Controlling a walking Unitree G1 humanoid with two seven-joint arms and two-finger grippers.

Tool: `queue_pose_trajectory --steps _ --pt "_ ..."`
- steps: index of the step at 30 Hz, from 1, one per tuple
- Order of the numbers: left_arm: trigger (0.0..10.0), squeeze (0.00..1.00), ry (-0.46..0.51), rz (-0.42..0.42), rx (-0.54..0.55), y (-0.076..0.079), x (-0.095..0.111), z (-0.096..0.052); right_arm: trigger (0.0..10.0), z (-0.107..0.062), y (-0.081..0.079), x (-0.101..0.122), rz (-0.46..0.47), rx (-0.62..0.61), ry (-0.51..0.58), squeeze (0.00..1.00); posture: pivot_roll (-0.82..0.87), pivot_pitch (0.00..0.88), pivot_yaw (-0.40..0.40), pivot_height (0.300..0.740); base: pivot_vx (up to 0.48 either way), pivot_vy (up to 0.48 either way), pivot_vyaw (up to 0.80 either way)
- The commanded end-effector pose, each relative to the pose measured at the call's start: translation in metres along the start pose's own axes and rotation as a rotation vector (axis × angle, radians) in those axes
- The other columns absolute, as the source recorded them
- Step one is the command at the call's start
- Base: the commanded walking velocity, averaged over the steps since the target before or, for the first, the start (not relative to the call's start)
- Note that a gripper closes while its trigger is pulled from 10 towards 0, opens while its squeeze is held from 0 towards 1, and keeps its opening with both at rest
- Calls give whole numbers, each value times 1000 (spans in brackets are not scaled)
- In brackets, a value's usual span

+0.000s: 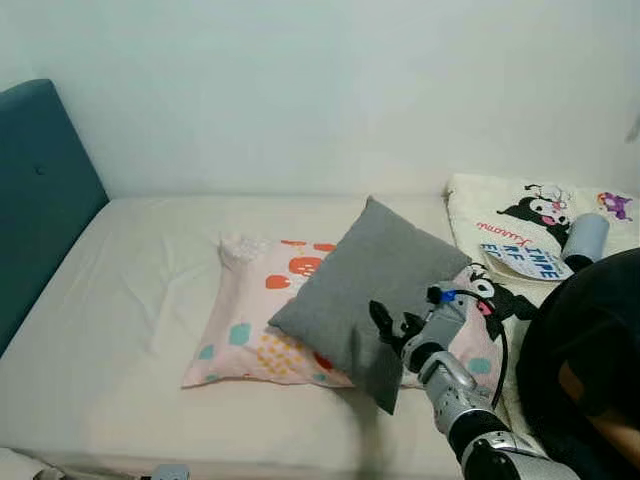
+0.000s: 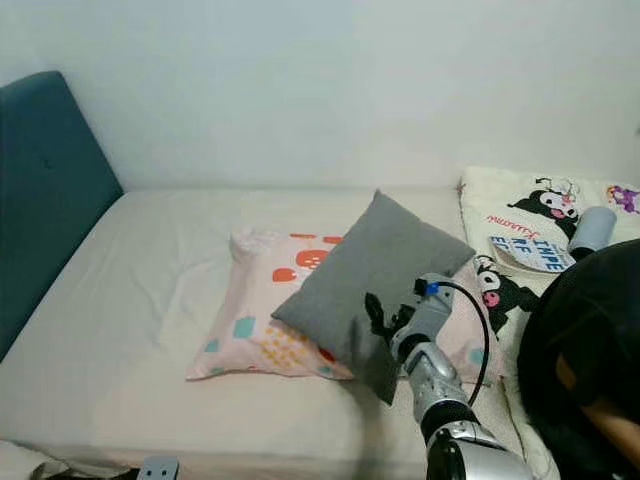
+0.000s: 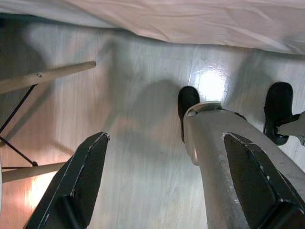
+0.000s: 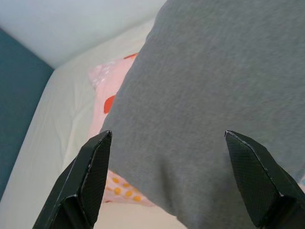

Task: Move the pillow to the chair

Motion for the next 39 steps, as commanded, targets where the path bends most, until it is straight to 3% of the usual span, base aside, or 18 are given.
queue_pose_trajectory --steps 1,20,25,31,32,33,35,39 --pt "10000 0 -19 -15 6 -4 -5 -1 10000 2 -3 1 -16 5 -10 0 -90 52 19 740 0 -480 0" --pt "10000 0 -4 -20 24 -6 -3 -1 10000 3 -2 -1 -24 -8 -43 0 -91 56 15 740 0 -56 0" --pt "10000 0 32 -55 45 -11 5 0 10000 5 -4 2 -20 0 -41 0 -90 59 14 720 0 0 0" --pt "10000 0 145 -152 116 -31 35 1 10000 7 -3 8 -14 0 -28 0 -87 61 11 700 0 0 0" --pt "10000 0 244 -194 192 -54 63 -2 10000 7 -2 12 -1 -2 -16 0 -81 61 10 690 0 0 0" --pt "10000 0 244 -194 192 -54 63 -2 10000 7 -2 12 -1 -2 -16 0 -81 61 10 690 0 0 0" --pt "10000 0 329 -255 254 -76 87 -7 10000 7 2 17 11 -7 -4 0 -81 61 10 675 0 0 0" --pt "10000 0 383 -287 275 -86 101 -10 10000 6 4 21 23 -12 7 0 -81 62 14 665 0 0 0"
Point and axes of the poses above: a point about 5 cm out from each wrist's last joint towards the gripper, its own z axis pointing out of the wrist towards the gripper, its own x axis along the axis of the wrist's last joint, y = z × x, the point moved 5 cm from there along z, pointing out of the wrist towards the gripper, and after that the axes turned 1 degree about -z, right-handed, at the moved point
